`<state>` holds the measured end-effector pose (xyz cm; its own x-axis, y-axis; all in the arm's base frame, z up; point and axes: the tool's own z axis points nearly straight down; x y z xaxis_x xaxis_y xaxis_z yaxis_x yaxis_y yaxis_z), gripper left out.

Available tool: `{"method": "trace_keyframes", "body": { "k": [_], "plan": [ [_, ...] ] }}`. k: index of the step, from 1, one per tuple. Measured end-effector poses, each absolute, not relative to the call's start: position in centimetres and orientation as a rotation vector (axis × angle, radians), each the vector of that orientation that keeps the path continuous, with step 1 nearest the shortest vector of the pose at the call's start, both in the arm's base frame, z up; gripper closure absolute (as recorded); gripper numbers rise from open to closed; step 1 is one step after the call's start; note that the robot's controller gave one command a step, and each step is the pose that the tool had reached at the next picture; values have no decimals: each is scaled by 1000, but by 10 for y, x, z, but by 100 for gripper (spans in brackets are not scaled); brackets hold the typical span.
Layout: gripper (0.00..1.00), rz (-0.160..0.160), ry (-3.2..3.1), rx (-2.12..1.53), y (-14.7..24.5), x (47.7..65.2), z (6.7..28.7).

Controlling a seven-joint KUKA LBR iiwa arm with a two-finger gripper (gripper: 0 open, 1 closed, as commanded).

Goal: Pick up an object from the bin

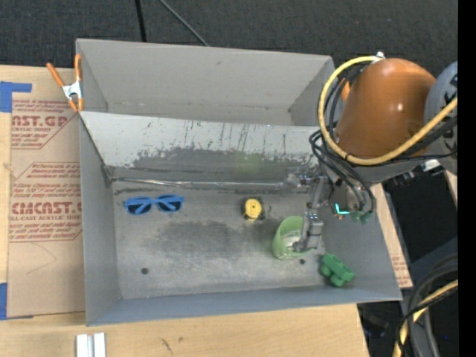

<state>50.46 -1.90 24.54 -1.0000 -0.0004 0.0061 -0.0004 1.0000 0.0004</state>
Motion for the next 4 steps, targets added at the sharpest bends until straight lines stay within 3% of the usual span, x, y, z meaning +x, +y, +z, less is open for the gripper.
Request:
{"method": "trace_keyframes", "body": {
  "k": [1, 2, 3, 4],
  "plan": [
    [0, -3, -3088, 442, -84, 527, 73],
    [0, 0, -3082, 619, -83, 514, 100],
    [0, -1, -3052, 758, -66, 537, 101],
    [0, 1, -2992, 954, -91, 542, 69]
  ]
}}
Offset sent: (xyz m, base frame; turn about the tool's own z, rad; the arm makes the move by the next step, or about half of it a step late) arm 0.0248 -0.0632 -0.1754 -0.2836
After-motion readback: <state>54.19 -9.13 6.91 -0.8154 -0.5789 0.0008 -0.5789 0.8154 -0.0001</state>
